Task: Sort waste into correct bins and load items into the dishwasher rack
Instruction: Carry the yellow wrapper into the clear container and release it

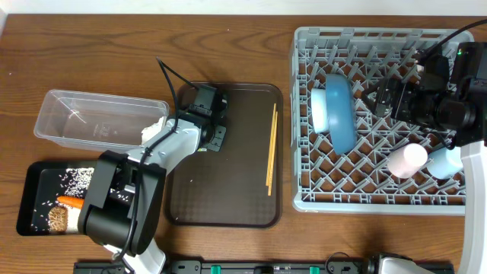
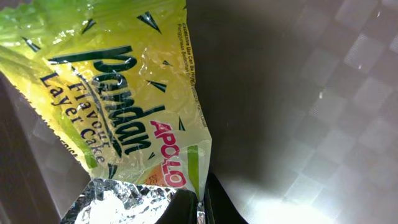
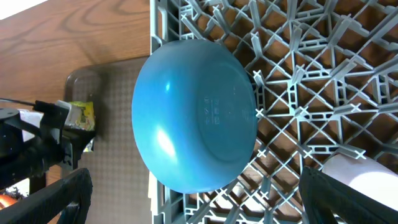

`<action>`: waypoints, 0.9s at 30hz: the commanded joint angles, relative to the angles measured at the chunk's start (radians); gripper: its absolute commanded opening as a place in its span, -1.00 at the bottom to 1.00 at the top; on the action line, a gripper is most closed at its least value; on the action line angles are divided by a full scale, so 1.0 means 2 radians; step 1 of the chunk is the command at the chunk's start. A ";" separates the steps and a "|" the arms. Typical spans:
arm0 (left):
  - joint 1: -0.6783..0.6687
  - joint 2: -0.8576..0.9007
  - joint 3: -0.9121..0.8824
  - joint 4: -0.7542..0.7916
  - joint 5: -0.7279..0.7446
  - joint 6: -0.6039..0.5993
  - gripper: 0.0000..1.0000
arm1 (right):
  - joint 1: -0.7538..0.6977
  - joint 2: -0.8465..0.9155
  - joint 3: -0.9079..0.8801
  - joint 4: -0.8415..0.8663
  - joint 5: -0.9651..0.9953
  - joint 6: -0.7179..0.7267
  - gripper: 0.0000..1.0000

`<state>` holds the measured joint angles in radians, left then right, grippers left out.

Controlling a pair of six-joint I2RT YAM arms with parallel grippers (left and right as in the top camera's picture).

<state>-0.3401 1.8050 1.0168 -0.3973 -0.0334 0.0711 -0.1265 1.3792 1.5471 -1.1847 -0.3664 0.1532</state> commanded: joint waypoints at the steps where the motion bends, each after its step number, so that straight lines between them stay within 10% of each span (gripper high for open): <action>1: -0.004 -0.050 0.009 -0.021 -0.006 -0.019 -0.88 | 0.005 -0.002 0.001 0.000 0.002 0.005 0.99; 18: 0.034 -0.247 0.022 -0.088 -0.142 -0.037 -0.88 | 0.005 -0.002 0.001 0.002 0.002 0.005 0.98; 27: 0.151 -0.206 0.021 -0.063 -0.142 -0.230 -0.88 | 0.005 -0.002 0.001 0.001 0.001 0.005 0.98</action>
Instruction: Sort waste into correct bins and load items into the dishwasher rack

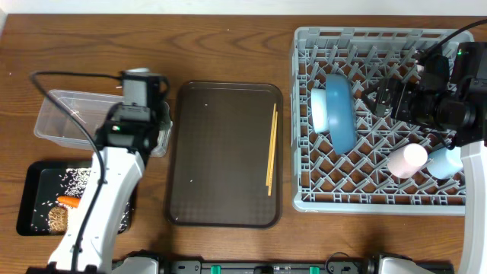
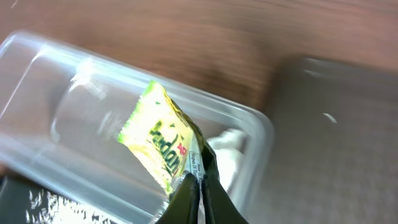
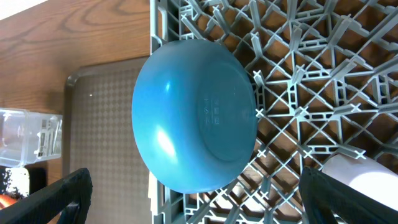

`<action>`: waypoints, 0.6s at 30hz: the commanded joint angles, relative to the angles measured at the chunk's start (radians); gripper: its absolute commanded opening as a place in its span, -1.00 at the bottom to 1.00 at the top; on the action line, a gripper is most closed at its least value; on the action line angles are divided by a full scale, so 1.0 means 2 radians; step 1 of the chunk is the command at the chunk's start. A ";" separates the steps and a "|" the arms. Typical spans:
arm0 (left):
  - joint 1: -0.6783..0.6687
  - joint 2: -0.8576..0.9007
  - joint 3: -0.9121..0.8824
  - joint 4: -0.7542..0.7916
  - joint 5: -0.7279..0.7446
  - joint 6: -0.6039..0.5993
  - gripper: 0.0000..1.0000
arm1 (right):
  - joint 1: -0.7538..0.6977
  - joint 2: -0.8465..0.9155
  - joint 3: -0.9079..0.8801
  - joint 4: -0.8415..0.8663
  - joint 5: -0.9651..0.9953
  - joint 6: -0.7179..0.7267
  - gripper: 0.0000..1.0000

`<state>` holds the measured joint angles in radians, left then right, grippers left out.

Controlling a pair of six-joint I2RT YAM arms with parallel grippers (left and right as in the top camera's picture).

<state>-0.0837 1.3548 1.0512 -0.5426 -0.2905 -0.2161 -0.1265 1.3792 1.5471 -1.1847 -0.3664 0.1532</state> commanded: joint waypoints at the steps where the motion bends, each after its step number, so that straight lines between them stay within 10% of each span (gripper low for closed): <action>1: 0.031 0.027 0.004 0.019 -0.013 -0.104 -0.88 | 0.005 -0.002 0.001 0.001 0.001 0.005 0.99; 6: 0.047 0.066 0.004 0.074 -0.013 -0.141 -0.85 | 0.005 -0.002 0.001 0.001 0.002 0.005 0.98; 11: 0.042 0.059 0.006 0.075 0.021 -0.091 0.12 | 0.005 -0.002 0.001 -0.005 0.002 0.005 0.98; 18: -0.014 -0.004 0.008 0.056 0.219 0.052 0.04 | 0.005 -0.002 0.001 -0.004 0.002 0.005 0.98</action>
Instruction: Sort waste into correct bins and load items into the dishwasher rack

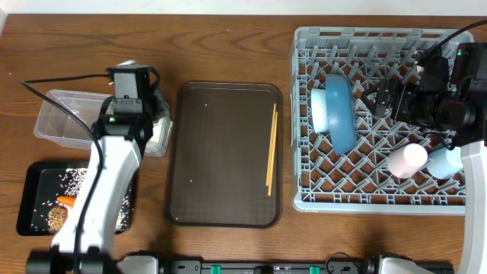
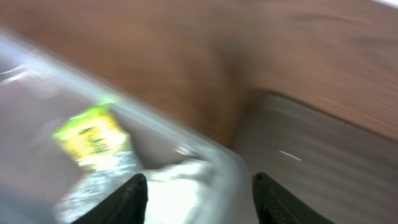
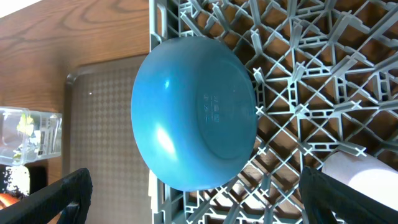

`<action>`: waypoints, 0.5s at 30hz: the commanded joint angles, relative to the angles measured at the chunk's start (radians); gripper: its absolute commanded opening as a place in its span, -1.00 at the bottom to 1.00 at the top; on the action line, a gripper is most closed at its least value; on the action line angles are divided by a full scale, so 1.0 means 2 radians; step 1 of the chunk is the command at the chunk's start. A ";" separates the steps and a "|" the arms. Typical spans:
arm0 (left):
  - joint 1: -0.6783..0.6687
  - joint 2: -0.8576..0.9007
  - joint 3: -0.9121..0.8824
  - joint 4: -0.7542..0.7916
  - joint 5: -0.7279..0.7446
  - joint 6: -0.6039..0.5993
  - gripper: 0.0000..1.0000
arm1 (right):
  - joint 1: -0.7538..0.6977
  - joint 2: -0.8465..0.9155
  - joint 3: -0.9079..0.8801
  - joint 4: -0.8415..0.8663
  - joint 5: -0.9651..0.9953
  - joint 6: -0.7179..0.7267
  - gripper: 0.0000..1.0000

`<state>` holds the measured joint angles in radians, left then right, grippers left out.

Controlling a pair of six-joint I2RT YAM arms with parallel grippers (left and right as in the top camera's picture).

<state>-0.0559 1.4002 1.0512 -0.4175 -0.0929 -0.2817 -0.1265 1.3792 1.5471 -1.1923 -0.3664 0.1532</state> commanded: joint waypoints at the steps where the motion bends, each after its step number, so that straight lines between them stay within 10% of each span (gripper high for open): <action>1: -0.044 -0.028 0.008 -0.016 0.147 0.100 -0.03 | 0.005 -0.002 0.001 0.000 0.002 0.005 0.98; 15: -0.277 0.101 -0.008 -0.017 0.158 0.115 -0.36 | 0.005 -0.002 0.001 -0.004 0.002 0.005 0.98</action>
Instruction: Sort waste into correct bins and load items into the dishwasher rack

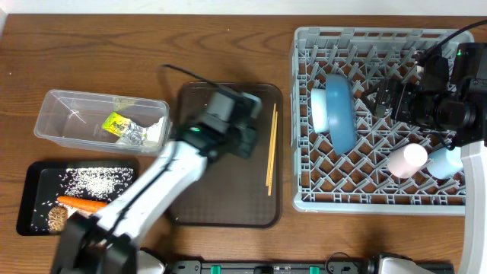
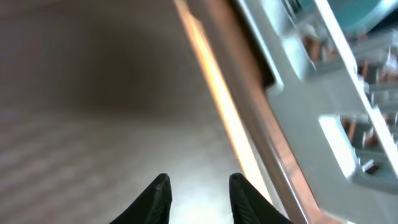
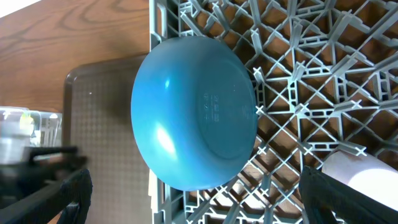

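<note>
A green-yellow snack wrapper [image 1: 116, 122] lies in the clear plastic bin [image 1: 53, 99] beside crumpled white waste. Two chopsticks [image 1: 270, 148] lie along the right side of the brown tray [image 1: 221, 190]; the left wrist view shows them blurred [image 2: 214, 93]. My left gripper [image 1: 249, 138] hangs open and empty over the tray just left of the chopsticks, its fingertips apart [image 2: 199, 183]. My right gripper [image 1: 380, 99] is wide open [image 3: 196, 199] over the grey dishwasher rack [image 1: 365, 199], next to the blue bowl [image 3: 193, 118].
The rack also holds a pink cup [image 1: 407, 160] and a pale blue cup [image 1: 445, 161]. A black tray [image 1: 30, 171] at the front left carries rice, a carrot [image 1: 80, 204] and a brown lump. Wooden tabletop surrounds everything.
My left gripper, open over the clear bin before, now hangs open over the right part of the brown tray by the chopsticks. The wrapper stays in the bin. The right arm has not moved.
My left gripper was shut on the snack wrapper at the brown tray. Then it held the wrapper over the clear bin. Then it was open with the wrapper lying in the bin. Now it is over the tray near the chopsticks. The right gripper stayed open over the rack.
</note>
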`<action>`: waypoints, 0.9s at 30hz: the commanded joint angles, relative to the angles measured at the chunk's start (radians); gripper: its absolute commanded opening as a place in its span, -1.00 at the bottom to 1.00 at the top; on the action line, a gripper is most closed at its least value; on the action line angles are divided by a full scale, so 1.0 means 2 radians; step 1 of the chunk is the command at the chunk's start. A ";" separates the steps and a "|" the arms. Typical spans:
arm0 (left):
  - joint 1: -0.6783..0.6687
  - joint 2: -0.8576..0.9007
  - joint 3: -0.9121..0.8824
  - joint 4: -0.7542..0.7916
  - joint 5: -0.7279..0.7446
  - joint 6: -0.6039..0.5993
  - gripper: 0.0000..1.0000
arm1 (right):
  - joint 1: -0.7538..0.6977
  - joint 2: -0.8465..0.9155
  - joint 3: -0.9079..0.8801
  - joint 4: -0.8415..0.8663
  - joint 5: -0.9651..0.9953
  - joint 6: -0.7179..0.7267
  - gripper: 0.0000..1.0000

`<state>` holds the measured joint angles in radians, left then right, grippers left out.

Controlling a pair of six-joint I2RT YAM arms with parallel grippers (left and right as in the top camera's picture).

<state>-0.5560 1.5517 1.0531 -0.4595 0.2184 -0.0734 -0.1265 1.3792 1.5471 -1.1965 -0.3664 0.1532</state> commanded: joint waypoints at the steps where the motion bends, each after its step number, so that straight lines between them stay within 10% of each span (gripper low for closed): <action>1: -0.035 0.039 -0.009 0.010 0.003 0.010 -0.40 | 0.005 -0.002 0.001 -0.004 0.002 0.005 0.98; 14: -0.076 0.132 -0.009 0.065 -0.029 0.026 -0.63 | 0.005 -0.002 0.001 -0.012 -0.003 0.005 0.98; 23: -0.029 0.036 0.021 -0.049 -0.138 0.013 -0.62 | 0.127 0.001 0.001 -0.001 -0.021 -0.012 0.79; 27: 0.031 -0.051 0.022 -0.084 -0.157 0.002 -0.08 | 0.235 0.025 0.001 0.017 0.066 0.070 0.74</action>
<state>-0.5720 1.5761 1.0527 -0.6025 -0.0147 -0.0521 0.2188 1.3907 1.5471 -1.1706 -0.3641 0.1730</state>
